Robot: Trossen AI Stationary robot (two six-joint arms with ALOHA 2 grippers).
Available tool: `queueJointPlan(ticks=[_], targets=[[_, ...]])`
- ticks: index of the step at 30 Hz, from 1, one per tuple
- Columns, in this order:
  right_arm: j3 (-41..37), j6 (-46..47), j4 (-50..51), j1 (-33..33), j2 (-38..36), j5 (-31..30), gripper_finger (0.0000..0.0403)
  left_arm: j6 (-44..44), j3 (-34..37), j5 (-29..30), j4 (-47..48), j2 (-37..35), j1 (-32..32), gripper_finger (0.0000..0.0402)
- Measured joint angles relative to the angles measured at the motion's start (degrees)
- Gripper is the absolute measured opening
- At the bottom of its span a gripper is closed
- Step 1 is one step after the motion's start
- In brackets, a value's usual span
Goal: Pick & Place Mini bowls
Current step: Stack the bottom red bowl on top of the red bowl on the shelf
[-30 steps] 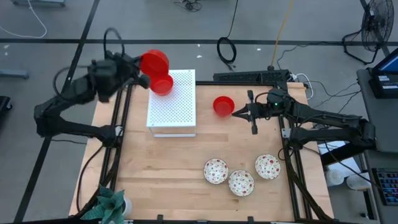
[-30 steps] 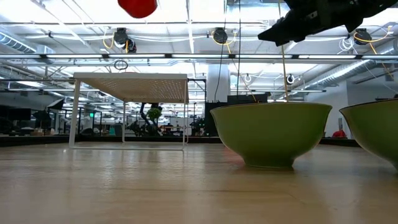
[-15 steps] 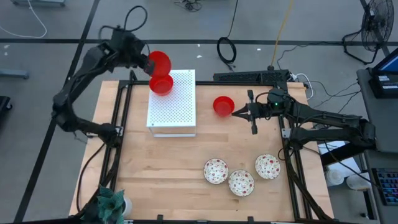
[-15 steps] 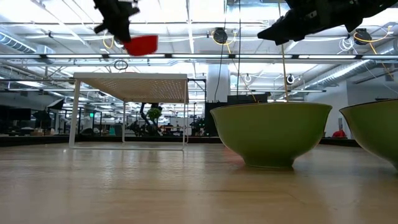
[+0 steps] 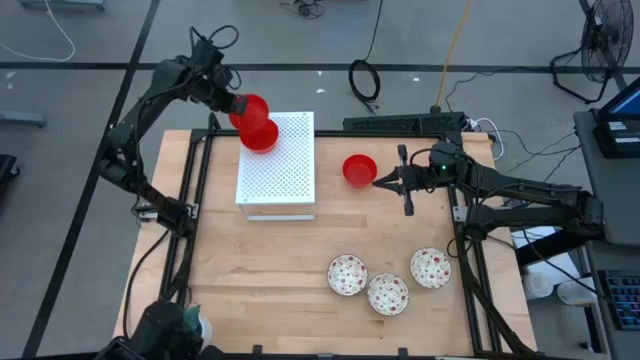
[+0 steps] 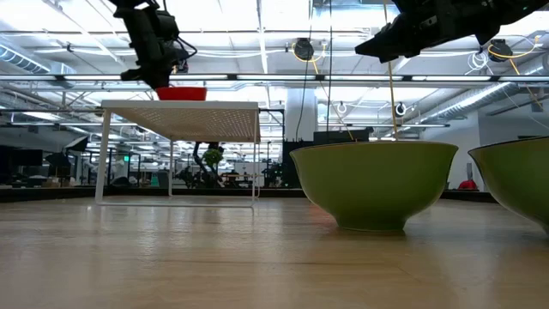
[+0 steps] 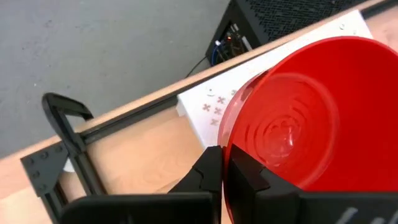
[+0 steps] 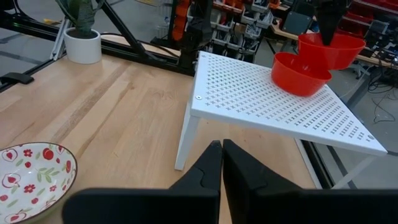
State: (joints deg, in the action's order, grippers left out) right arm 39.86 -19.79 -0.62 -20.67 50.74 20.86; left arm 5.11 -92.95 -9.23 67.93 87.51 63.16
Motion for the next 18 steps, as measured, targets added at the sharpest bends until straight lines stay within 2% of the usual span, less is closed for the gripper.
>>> queueJointPlan(ticks=[18], targets=[[0.0,0.0,0.0,0.0,0.0,0.0,0.0000,-0.6,0.0,-1.3,2.6,-0.3,-4.7,0.0005]])
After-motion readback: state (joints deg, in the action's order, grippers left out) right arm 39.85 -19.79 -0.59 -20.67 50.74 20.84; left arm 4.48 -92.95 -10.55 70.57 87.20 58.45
